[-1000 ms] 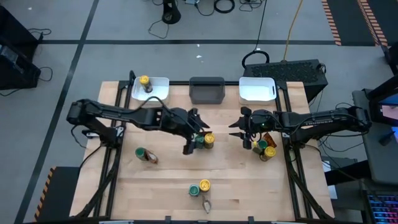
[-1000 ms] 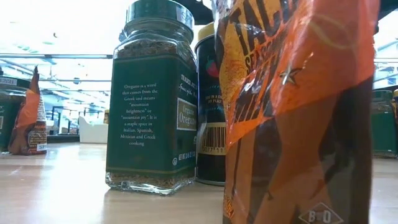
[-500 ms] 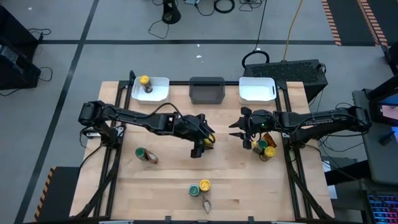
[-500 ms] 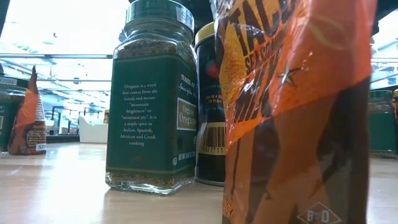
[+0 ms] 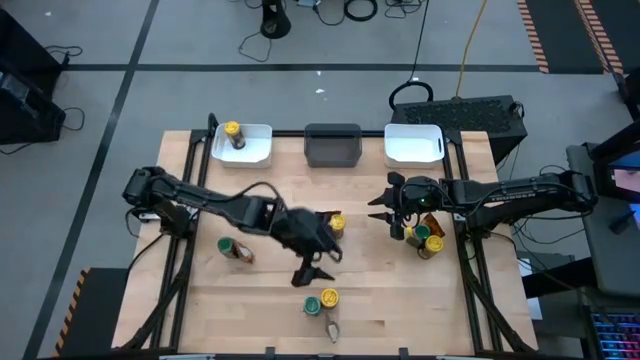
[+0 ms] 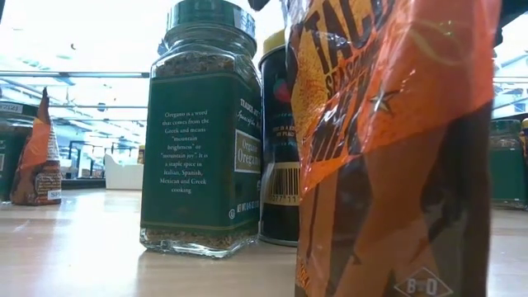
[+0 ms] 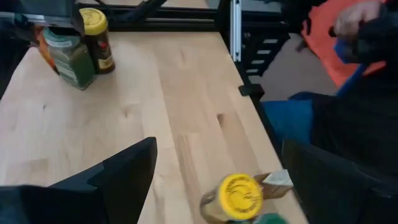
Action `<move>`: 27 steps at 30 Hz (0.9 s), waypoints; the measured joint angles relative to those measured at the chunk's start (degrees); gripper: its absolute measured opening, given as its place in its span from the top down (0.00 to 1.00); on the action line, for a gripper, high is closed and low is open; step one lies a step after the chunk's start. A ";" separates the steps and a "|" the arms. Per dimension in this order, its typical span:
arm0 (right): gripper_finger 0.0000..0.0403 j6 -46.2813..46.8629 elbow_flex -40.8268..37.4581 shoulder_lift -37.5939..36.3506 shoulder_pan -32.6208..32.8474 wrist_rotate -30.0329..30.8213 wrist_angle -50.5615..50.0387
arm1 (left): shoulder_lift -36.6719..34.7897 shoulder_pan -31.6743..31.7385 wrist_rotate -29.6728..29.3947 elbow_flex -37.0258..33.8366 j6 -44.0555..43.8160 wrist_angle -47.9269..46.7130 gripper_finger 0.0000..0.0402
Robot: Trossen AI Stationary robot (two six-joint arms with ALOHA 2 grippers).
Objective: Sort spices by type
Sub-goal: Put the bottom yellow seasoning bottle into the left white bin
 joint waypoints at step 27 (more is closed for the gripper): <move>0.65 -0.34 0.02 0.04 1.61 -0.26 -3.35 | 20.68 -10.54 -18.58 24.01 -19.57 -17.10 0.13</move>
